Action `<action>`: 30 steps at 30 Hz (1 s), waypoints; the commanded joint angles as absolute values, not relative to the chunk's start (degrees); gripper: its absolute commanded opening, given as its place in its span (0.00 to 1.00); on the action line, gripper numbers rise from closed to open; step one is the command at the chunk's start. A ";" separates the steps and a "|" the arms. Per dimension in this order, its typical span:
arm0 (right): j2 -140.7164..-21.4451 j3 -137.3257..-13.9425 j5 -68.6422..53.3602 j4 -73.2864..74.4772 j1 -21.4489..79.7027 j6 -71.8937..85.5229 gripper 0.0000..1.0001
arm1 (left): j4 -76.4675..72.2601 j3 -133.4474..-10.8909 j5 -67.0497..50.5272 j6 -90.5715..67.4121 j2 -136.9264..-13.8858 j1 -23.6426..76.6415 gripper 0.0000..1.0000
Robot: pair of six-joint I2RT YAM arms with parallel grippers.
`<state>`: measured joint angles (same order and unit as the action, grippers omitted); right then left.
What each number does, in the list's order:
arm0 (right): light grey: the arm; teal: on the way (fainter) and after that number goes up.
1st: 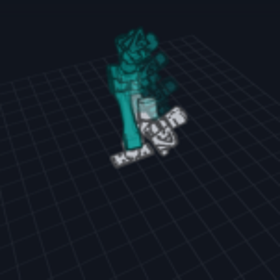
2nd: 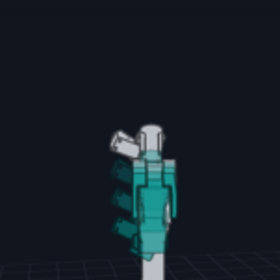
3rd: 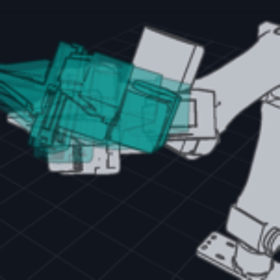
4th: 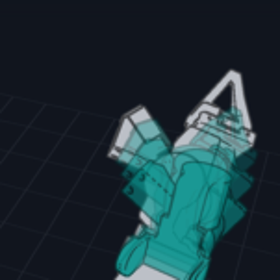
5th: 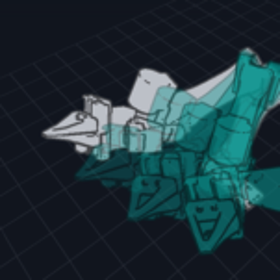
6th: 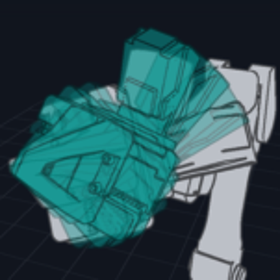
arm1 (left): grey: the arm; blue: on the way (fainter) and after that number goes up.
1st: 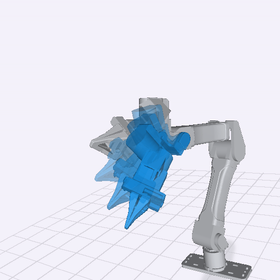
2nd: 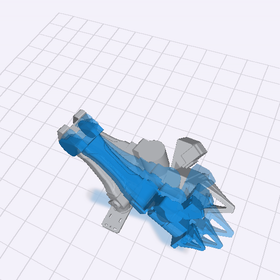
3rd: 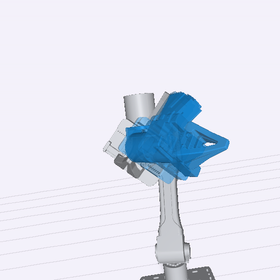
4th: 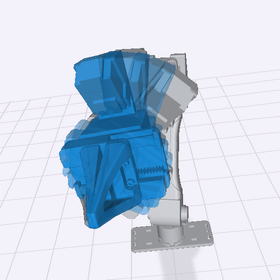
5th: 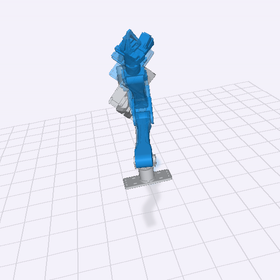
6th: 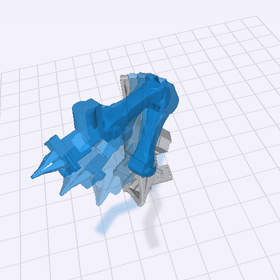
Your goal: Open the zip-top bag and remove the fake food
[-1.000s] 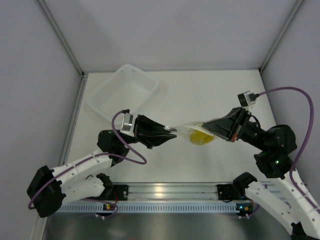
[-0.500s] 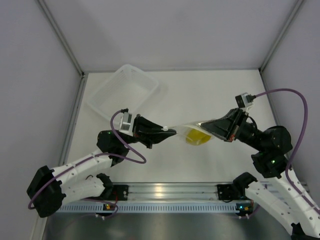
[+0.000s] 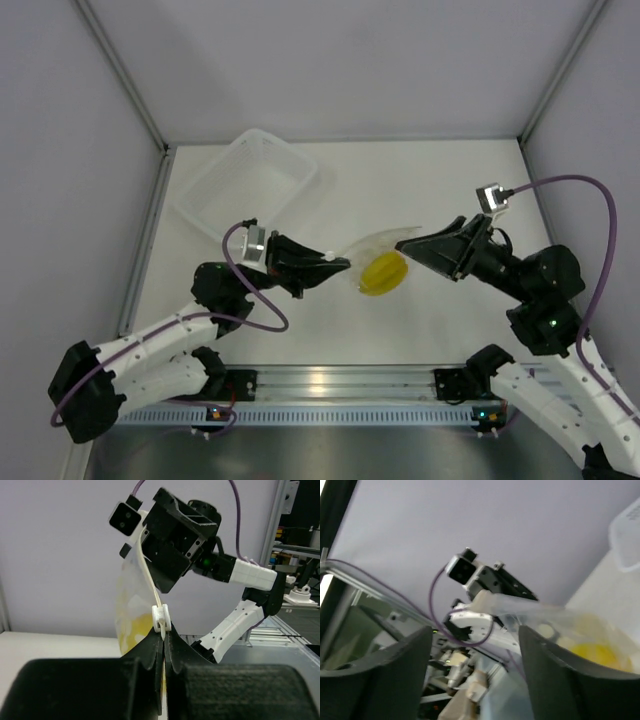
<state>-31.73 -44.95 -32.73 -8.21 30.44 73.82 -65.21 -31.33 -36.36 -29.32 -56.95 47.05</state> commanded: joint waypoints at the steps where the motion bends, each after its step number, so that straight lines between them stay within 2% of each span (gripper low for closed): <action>1: -32.95 -53.93 -26.92 11.32 30.67 53.84 0.74 | -55.57 -31.82 -33.50 -24.35 -52.57 47.20 0.00; 2: -33.48 -55.53 -24.55 15.60 30.76 45.35 0.84 | -52.68 -32.08 -32.62 -23.74 -51.51 47.20 0.00; 3: -34.10 -57.03 -19.48 19.99 30.67 41.17 0.87 | -49.34 -32.34 -32.26 -22.51 -49.15 47.20 0.00; 5: -34.36 -61.06 -14.44 29.06 30.76 30.04 0.90 | -40.38 -33.22 -31.03 -21.36 -47.12 47.20 0.00; 9: -32.53 -63.54 -0.56 35.77 30.76 20.58 0.91 | -25.70 -38.91 -27.35 -18.55 -45.61 47.20 0.00; 10: -32.08 -63.46 -0.35 35.51 30.67 19.35 0.91 | -18.36 -40.24 -26.64 -17.94 -45.88 47.20 0.00; 12: -31.55 -63.63 -3.23 33.85 30.67 16.45 0.96 | -11.11 -44.71 -23.14 -16.44 -47.01 47.20 0.00; 17: -36.55 -66.36 -23.93 30.95 30.76 12.66 0.95 | 6.37 -52.02 -18.99 -12.32 -50.00 47.20 0.00; 20: -38.05 -64.26 -31.00 27.96 30.76 14.32 0.96 | 13.24 -57.47 -19.86 -10.73 -51.93 47.20 0.00; 26: -35.69 -53.72 -32.95 11.72 30.85 21.70 0.98 | 22.84 -64.50 -21.97 -8.18 -53.17 47.20 0.00; 30: -37.26 -52.20 -38.31 8.17 30.76 22.41 0.96 | 25.22 -64.86 -23.55 -6.42 -53.70 47.20 0.00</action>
